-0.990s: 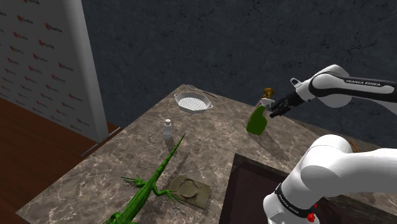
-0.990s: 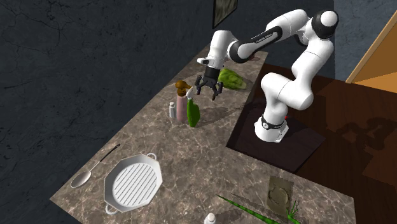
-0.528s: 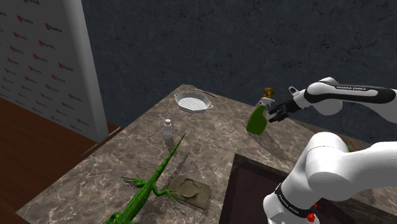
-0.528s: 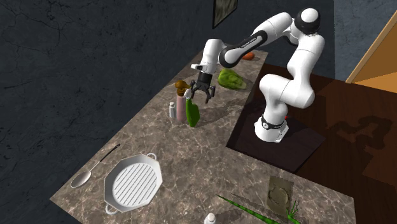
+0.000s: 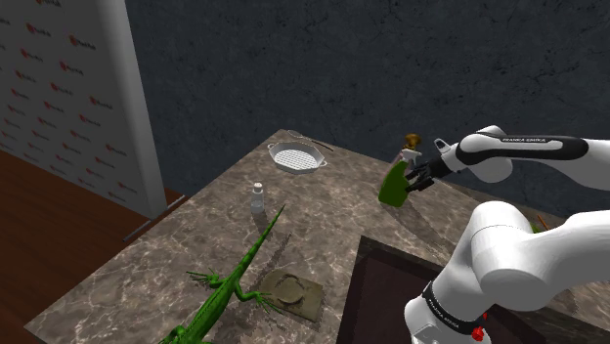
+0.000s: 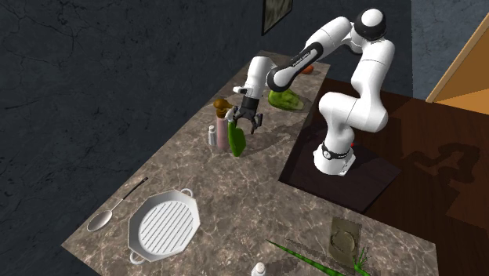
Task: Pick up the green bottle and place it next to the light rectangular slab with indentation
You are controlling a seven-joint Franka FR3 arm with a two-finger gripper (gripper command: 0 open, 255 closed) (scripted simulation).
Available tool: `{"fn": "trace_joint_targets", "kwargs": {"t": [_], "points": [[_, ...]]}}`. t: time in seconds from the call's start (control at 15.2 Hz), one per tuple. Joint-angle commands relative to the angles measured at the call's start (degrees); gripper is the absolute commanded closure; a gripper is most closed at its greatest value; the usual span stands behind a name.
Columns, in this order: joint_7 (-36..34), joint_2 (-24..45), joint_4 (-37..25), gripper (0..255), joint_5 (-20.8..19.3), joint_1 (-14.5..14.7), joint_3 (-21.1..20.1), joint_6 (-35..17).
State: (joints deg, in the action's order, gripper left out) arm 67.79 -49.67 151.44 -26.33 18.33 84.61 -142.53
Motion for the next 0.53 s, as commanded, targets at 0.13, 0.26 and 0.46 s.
{"fn": "trace_joint_targets", "kwargs": {"t": [0.13,0.26,0.46], "points": [[-0.02,0.07,-0.04,0,-0.01,0.22,0.17,-0.16],[-0.02,0.06,-0.04,0,-0.01,0.20,0.15,-0.15],[-0.02,0.06,-0.04,255,-0.01,0.20,0.15,-0.15]]}}
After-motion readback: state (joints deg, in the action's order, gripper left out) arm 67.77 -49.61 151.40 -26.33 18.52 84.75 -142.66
